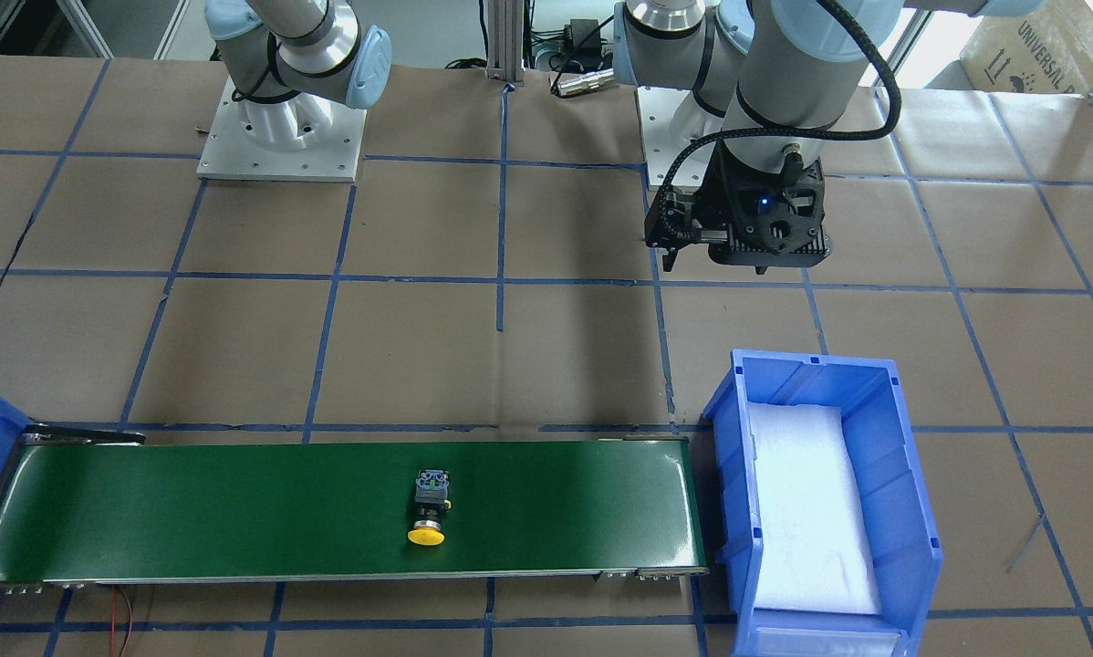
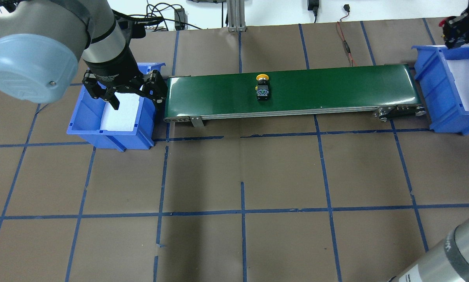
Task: Transport two buttons from left to right
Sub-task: 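Carry the red button into the far blue bin and release it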
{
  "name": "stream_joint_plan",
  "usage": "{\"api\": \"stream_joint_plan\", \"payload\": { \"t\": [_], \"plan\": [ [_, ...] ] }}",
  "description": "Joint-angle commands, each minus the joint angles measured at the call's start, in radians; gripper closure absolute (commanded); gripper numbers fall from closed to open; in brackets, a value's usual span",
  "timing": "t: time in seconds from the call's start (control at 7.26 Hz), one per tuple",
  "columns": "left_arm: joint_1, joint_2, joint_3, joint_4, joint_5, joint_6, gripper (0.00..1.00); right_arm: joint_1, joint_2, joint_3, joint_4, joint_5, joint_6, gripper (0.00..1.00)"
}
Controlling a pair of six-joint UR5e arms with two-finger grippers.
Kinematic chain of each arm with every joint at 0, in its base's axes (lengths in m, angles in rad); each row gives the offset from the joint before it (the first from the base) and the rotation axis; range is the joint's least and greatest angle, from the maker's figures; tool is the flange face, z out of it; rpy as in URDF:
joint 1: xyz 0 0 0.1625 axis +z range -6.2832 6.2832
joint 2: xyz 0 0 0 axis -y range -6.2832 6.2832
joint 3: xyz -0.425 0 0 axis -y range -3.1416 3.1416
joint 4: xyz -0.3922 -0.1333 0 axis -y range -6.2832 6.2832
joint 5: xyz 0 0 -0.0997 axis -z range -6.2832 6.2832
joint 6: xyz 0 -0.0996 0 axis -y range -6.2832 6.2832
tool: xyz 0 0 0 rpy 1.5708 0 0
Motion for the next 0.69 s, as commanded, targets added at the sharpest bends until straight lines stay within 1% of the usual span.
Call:
{"api": "stream_joint_plan", "payload": {
  "t": [0.0, 0.28, 0.55],
  "plan": [
    [0.0, 0.001, 0.0, 0.0, 0.0, 0.0, 0.0, -0.109, 0.044, -0.007, -0.009, 0.055, -0.14, 0.93],
    [0.002, 0.004, 0.0, -0.002, 0.002, 0.003, 0.0, -0.12, 0.093, -0.004, -0.054, 0.057, -0.144, 0.93],
    [0.003, 0.004, 0.0, 0.0, 0.0, 0.005, 0.0, -0.137, 0.129, -0.006, -0.072, 0.057, -0.173, 0.93]
  ]
}}
